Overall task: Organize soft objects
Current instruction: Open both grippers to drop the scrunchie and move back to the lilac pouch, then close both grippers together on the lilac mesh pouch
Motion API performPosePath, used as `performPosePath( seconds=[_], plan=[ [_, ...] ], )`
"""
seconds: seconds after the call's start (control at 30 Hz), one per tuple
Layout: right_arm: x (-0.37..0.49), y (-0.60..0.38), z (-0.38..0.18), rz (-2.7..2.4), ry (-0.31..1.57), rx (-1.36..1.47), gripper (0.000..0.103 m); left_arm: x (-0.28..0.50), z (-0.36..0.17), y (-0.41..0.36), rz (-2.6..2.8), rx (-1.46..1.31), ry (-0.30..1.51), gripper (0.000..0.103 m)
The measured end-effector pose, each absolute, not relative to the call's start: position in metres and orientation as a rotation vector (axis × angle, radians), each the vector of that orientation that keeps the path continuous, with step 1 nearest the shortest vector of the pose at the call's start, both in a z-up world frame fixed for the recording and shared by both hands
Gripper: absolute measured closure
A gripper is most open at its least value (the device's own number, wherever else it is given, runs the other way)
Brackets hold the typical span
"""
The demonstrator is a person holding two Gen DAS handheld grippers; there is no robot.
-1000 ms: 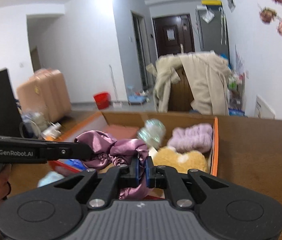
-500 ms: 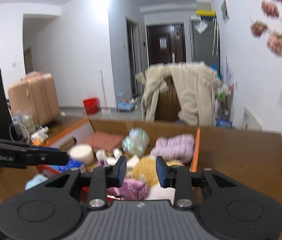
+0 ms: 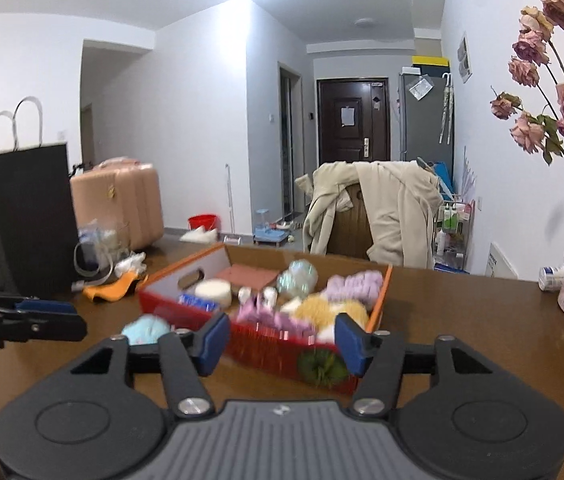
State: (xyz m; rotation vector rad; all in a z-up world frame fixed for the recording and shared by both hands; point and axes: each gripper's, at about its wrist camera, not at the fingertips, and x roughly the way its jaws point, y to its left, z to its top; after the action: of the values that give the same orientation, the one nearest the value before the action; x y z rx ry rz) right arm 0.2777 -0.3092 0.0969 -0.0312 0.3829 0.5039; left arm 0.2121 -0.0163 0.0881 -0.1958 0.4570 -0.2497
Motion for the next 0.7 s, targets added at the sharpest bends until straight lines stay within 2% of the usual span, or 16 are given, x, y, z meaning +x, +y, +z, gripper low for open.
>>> performPosePath(
  seconds=[0.27, 0.6, 0.7],
  plan=[
    [0.239, -0.317, 0.048, 0.463, 0.501, -0.046, 0.041, 0.170, 0.039, -0.048, -0.243, -0.180, 0.565, 0.028],
    [0.215, -0.344, 0.045, 0.390, 0.480, 0.014, 0.041, 0.194, 0.022, -0.115, -0.326, -0.097, 0.564, 0.028],
    [0.221, -0.352, 0.047, 0.368, 0.485, 0.019, 0.041, 0.208, 0.013, -0.130, -0.316, -0.059, 0.577, 0.035]
  ],
)
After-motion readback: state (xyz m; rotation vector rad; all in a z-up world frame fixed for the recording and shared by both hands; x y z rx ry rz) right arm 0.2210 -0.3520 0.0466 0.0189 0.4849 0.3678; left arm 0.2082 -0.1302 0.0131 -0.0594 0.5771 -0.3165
